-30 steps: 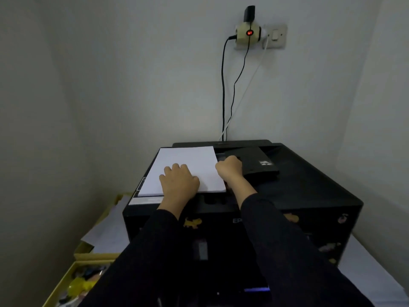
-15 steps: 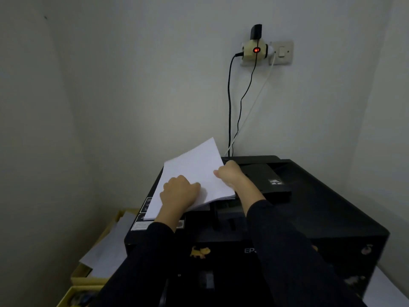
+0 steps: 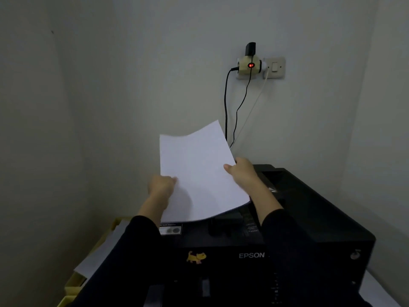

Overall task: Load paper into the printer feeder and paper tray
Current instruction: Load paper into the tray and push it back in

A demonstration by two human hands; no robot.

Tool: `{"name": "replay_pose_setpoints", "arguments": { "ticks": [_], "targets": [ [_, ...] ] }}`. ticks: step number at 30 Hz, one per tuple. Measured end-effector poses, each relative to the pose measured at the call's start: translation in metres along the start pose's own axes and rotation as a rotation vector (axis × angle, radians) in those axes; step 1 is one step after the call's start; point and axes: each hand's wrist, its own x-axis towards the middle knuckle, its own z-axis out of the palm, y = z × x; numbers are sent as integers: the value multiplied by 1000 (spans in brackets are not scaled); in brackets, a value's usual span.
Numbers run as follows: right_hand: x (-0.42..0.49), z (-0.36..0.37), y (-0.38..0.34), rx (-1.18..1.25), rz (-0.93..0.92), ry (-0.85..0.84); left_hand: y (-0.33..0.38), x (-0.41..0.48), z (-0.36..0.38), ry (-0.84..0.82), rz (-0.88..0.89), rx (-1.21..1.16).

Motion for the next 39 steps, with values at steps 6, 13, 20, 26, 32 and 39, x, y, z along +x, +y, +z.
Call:
{"name": "replay_pose_setpoints", "arguments": {
  "ticks": [6, 13, 20, 26, 32, 39],
  "targets": [
    [-2, 29, -18, 146, -258, 157, 18, 1, -1, 333, 358, 67],
    [-14, 57, -1, 182, -127, 117, -19, -2, -2, 212, 458, -173],
    [-8, 63, 2, 185, -99, 93, -18, 3, -8, 208, 407, -238],
    [-10, 65, -2, 146, -115, 164, -11, -1, -5, 211, 379, -161],
    [-20, 33, -14, 83, -191, 265, 14, -24, -8, 374, 393, 2],
    [-63, -28, -12, -9, -10, 261, 26, -75, 0, 262, 246, 250]
  ]
}}
